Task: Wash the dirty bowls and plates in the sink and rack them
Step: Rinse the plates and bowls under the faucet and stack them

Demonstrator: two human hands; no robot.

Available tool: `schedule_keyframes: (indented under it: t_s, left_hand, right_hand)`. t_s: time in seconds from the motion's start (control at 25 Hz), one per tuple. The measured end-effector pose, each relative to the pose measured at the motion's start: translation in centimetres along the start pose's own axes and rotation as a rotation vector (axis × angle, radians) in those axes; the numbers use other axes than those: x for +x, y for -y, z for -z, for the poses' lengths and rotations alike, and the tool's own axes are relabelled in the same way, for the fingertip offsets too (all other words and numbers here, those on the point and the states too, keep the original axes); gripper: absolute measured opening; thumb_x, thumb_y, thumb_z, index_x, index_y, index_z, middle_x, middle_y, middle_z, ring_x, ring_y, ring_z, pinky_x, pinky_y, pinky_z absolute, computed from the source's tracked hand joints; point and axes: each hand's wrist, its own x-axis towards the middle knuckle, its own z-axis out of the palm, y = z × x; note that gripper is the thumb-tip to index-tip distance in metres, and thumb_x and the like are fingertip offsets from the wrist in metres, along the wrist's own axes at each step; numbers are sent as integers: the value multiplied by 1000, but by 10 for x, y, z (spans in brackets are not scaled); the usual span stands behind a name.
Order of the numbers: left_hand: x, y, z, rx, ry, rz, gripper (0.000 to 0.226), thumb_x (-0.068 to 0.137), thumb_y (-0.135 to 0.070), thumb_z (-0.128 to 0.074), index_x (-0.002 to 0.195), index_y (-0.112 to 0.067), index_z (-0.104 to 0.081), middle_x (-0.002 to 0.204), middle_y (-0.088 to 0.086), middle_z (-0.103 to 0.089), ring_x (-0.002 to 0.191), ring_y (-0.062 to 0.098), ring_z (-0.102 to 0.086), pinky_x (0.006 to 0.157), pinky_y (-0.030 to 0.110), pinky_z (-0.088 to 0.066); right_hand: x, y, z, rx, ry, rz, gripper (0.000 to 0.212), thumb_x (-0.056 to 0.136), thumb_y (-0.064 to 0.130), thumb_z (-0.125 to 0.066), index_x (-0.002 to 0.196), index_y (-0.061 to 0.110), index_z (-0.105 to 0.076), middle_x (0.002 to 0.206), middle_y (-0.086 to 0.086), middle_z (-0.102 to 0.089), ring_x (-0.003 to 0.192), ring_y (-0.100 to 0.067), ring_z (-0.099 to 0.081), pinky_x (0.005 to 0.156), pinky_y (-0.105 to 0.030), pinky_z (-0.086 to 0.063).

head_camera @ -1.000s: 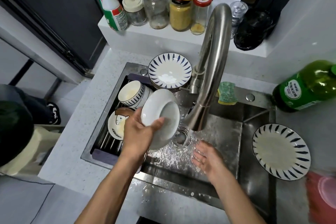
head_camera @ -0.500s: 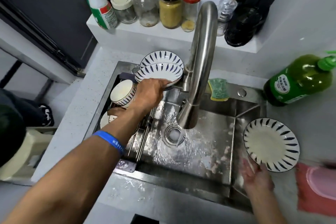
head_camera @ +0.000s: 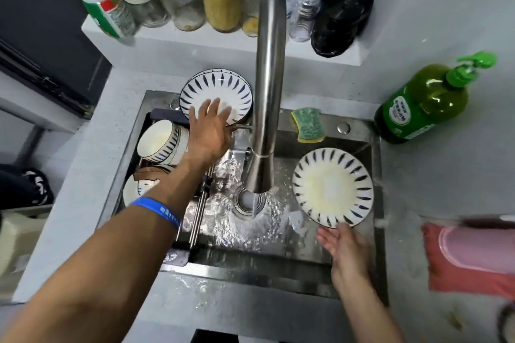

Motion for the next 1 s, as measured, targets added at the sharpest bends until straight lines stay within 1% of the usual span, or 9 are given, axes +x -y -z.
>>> schedule_keyframes:
  t_s: [0.12,0.32,0.4,0.48,0.56,0.68,0.8,0.92,1.0]
  left_hand:
    - [-28,1,-5,-174,-50,110,34,100,-25,-54,133,-18,-58,139,11,-49,126,26,-45,108,38,-41]
    - [-24,14,0,-420,193,-100,57,101,-15,-49,155,-18,-30,166,4,-5,152,26,-8,123,38,-9]
    - [-55,4,10,-534,33,104,61,99,-16,-54,155,-24,-29,165,-1,-9,151,22,-12,122,38,-12]
    - [-105,-14,3,-849,-97,538,52,99,-19,-55,148,-23,-39,155,2,-36,139,21,-39,117,41,-31]
    - [-149,-40,-11,-1255,88,827,49,98,-27,-58,145,-19,-44,143,2,-53,123,17,-53,109,36,-40]
    - [-169,-59,-39,-1726,258,989,41,96,-23,-61,135,-13,-54,121,6,-69,102,23,-66,84,38,-57]
    - [-159,-63,-41,-1808,255,988,35,95,0,-53,126,-15,-60,104,4,-73,83,20,-68,51,26,-55]
    - [-165,-62,-31,-1675,158,900,46,92,-1,-54,131,-24,-58,113,0,-73,96,21,-70,74,36,-60]
    - [-170,-55,-30,-1566,42,860,52,87,-5,-55,134,-28,-56,119,-3,-71,108,22,-68,93,47,-55]
  right_hand:
    - [-15,-16,-23,-139,89,-6,17,99,5,-51,84,1,-58,73,-20,-66,51,-18,-68,47,-24,-56]
    - [-36,-37,-43,-215,161,-30,19,98,5,-53,79,3,-59,73,-21,-66,53,-21,-68,46,-25,-54]
    - [-41,-41,-48,-234,158,-27,19,98,7,-53,81,2,-61,73,-19,-67,56,-22,-68,47,-26,-55]
    - [-43,-44,-54,-300,171,2,19,98,9,-54,81,3,-61,72,-17,-67,59,-24,-68,49,-26,-55]
    - [-45,-43,-59,-376,198,85,24,97,7,-53,74,7,-61,68,-16,-65,60,-25,-66,51,-29,-55]
    - [-40,-29,-60,-514,213,225,28,95,7,-53,69,12,-62,64,-15,-68,59,-26,-67,60,-40,-57]
    - [-26,-17,-54,-488,309,136,19,96,6,-50,85,4,-65,68,-13,-71,62,-27,-70,58,-34,-57]
    - [-20,-20,-60,-764,346,214,13,96,13,-48,95,7,-60,98,-16,-71,96,-38,-67,65,-31,-51]
    - [-26,-31,-59,-1153,299,717,34,96,25,-47,128,13,-52,138,-9,-55,126,-28,-52,95,-37,-46]
